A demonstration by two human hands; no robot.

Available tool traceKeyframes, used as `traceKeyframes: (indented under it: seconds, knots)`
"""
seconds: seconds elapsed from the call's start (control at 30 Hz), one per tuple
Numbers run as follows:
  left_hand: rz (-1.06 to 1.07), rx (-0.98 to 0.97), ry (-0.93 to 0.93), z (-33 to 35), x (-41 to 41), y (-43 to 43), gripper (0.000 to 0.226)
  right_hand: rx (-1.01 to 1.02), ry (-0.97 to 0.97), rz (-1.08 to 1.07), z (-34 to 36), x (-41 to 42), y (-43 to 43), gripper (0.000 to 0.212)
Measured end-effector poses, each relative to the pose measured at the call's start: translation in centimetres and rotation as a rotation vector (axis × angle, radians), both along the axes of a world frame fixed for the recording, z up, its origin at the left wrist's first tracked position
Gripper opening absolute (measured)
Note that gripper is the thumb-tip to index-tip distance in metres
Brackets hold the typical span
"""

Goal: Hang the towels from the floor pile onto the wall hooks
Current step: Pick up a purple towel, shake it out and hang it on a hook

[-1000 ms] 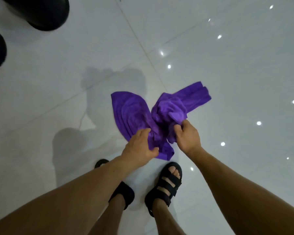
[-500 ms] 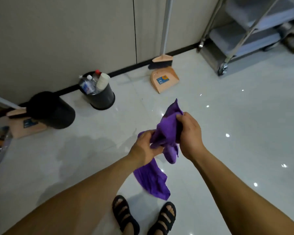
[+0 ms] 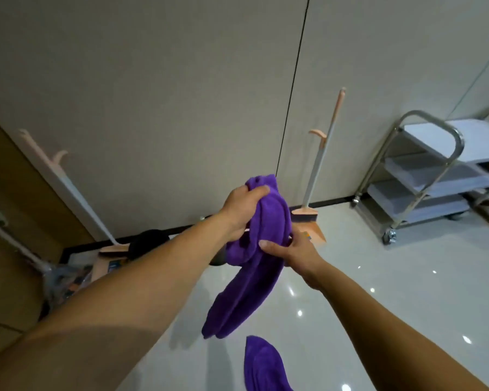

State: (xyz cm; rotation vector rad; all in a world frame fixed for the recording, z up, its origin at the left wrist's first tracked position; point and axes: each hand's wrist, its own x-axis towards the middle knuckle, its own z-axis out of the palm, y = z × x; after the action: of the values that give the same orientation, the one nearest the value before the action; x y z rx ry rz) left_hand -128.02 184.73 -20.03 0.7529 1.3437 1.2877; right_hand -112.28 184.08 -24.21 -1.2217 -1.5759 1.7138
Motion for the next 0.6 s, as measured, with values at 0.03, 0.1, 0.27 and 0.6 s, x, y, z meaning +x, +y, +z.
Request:
traceKeyframes:
  seconds: [0.03, 0.1, 0.27, 0.6]
  knots:
    - [-0.009, 0.025, -0.01, 1.5, -1.0, -0.3, 0.01, -0.015, -0.002, -0.011, 0.7, -1.1, -0.2, 0.047]
    - [-0.054, 0.086, -0.033, 3.5, -3.0, -1.3, 0.013, -0.051, 0.067, -0.017, 2.4, -3.2, -0.4, 0.034]
    - [-0.008, 0.018, 0.129, 4.8, -6.9, -5.6, 0.071, -0.16, 0.406, 0.04, 8.1, -7.0, -0.4, 0.034]
    - [-0.035, -0.098, 0.157, 7.3, -9.0, -12.8, 0.047, -0.313, 0.393, 0.293, 12.3, -9.7, -1.4, 0.046]
